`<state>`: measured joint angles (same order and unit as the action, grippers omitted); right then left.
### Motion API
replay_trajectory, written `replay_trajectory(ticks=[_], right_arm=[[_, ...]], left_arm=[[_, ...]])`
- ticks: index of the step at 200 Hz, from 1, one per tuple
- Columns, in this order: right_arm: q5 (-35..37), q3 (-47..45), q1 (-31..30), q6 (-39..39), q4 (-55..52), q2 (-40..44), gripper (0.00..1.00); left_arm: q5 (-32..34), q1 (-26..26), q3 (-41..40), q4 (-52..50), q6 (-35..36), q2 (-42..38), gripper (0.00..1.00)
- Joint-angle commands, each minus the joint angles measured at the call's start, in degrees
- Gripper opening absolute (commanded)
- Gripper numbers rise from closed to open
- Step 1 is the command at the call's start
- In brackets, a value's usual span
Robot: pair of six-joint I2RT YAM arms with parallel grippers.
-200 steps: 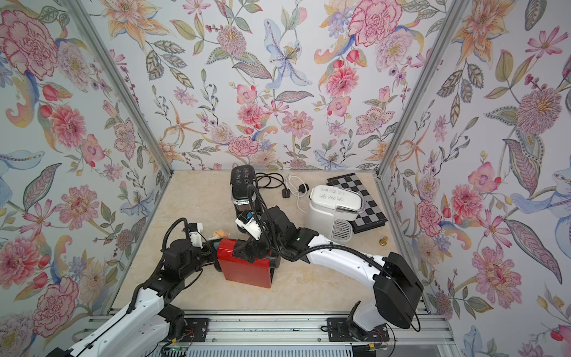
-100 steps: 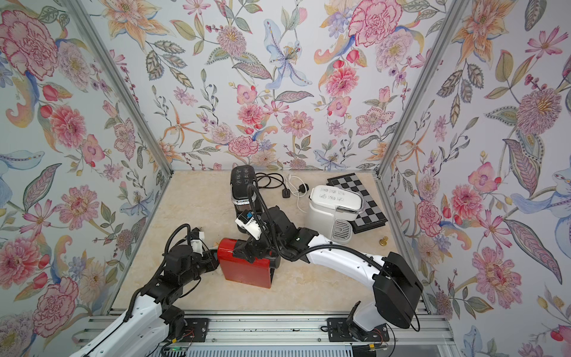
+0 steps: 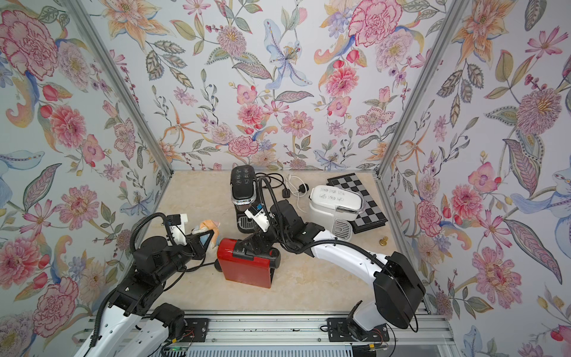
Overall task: Wipe the surface of a coffee machine
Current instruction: Wipe the dirt from the surface of the coffee machine.
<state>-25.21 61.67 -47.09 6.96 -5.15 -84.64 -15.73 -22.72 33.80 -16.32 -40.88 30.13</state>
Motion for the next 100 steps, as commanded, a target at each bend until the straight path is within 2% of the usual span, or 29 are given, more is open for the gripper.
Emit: replay_trajectory(ticks=[1, 24, 62, 81, 100], right_arm=[[-0.3, -1.2, 2.8, 1.7, -1.3, 3.2, 0.93], [-1.8, -1.0, 4.3, 1.6, -1.3, 4.1, 0.93], [-3.6, -1.2, 5.3, 2.1, -1.4, 2.6, 0.93], [-3.9, -1.4, 5.4, 2.3, -1.3, 2.0, 0.93], [-4.1, -1.5, 5.5, 2.3, -1.2, 1.4, 0.93]], left_arm=[[-4.7, -1.8, 2.0, 1.1, 5.5, -1.7, 0.0], [-3.7, -3.0, 3.6, -1.0, 8.3, -3.6, 0.0], [-12.4, -4.6, 1.4, 0.5, 9.4, -2.5, 0.0], [-13.4, -9.1, 0.5, 0.7, 10.4, -0.9, 0.0], [-10.6, -15.7, 0.8, 0.6, 11.6, 1.7, 0.0]])
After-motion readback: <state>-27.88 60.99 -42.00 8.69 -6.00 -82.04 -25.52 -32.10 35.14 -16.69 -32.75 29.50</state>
